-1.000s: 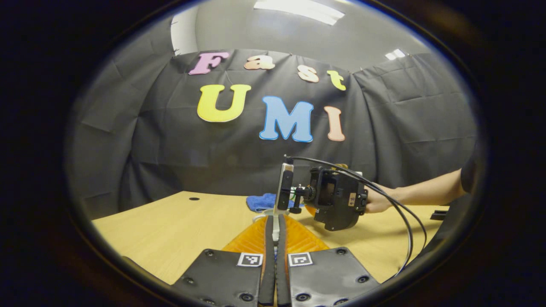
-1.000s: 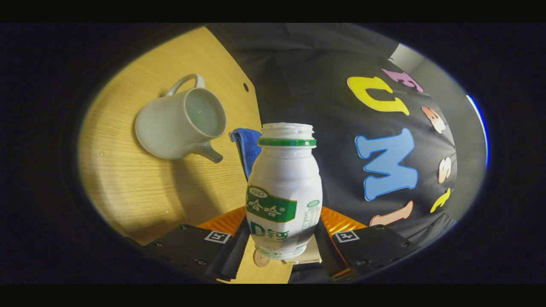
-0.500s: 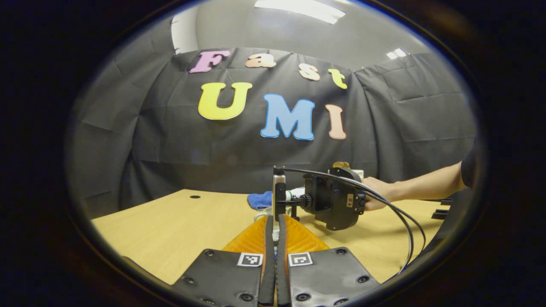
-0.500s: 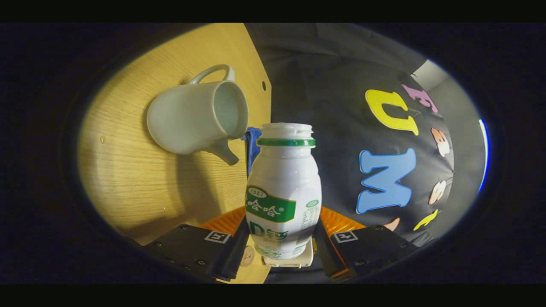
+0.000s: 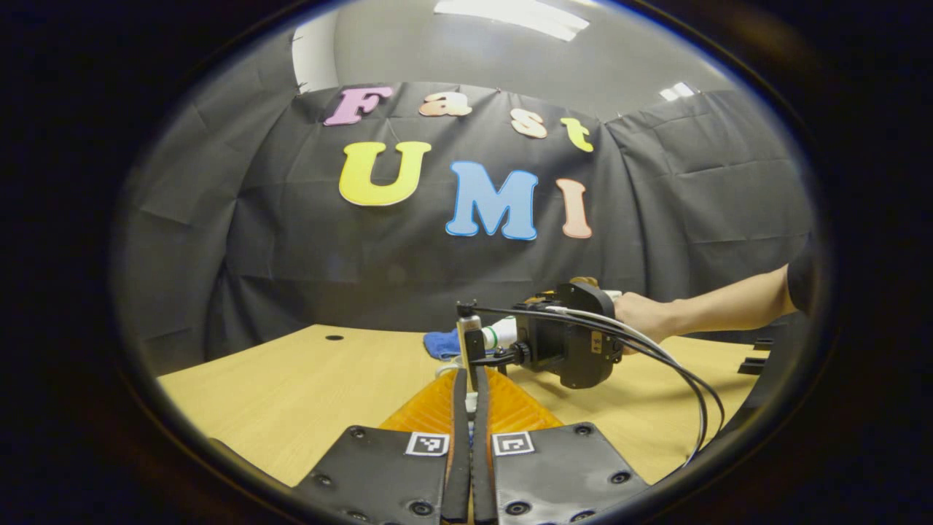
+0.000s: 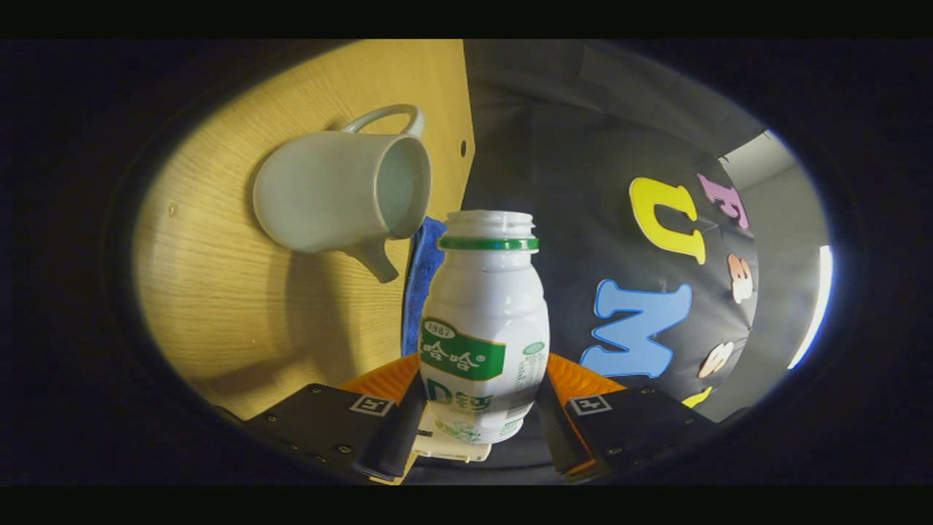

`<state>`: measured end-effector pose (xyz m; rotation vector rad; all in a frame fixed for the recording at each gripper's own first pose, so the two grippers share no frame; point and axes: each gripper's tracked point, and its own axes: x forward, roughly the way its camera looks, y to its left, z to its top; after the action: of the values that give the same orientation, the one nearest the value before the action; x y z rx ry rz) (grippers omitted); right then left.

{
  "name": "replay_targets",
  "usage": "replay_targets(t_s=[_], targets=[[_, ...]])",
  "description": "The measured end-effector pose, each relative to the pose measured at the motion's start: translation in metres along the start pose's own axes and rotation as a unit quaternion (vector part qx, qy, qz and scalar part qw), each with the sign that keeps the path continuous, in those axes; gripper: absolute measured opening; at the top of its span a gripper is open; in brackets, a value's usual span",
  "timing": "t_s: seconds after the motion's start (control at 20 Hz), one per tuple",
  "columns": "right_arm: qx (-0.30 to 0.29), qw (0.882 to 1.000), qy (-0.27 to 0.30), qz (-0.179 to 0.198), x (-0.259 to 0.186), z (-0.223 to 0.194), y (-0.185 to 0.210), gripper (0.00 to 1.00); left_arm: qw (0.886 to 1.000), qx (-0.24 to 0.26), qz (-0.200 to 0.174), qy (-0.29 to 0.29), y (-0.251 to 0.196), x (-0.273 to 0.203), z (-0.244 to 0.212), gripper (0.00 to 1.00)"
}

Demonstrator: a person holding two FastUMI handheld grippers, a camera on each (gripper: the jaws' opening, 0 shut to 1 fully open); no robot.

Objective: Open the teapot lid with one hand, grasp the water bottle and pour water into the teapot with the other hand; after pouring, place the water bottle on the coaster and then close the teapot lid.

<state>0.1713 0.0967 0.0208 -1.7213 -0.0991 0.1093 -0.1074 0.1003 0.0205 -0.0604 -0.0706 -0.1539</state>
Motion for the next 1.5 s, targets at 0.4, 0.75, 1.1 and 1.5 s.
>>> replay_targets(t_s=[0.4,0.75,1.1,1.5], targets=[[-0.039,0.999,-0.004,-0.016,0.001,-0.001,-0.016,0.72,1.0,-0.001,-0.002,0.003,-0.001,0.001,-0.001,0.12],[-0.061,0.998,-0.007,-0.024,0.002,0.0,-0.023,0.72,1.0,-0.002,-0.002,0.001,0.0,-0.001,-0.001,0.11],[-0.08,0.996,-0.008,-0.036,0.002,-0.002,-0.032,0.72,1.0,-0.001,-0.004,0.003,-0.001,0.0,-0.002,0.08],[-0.1,0.994,-0.008,-0.041,0.002,-0.003,-0.036,0.72,1.0,0.0,-0.001,0.001,0.0,0.0,-0.001,0.11]])
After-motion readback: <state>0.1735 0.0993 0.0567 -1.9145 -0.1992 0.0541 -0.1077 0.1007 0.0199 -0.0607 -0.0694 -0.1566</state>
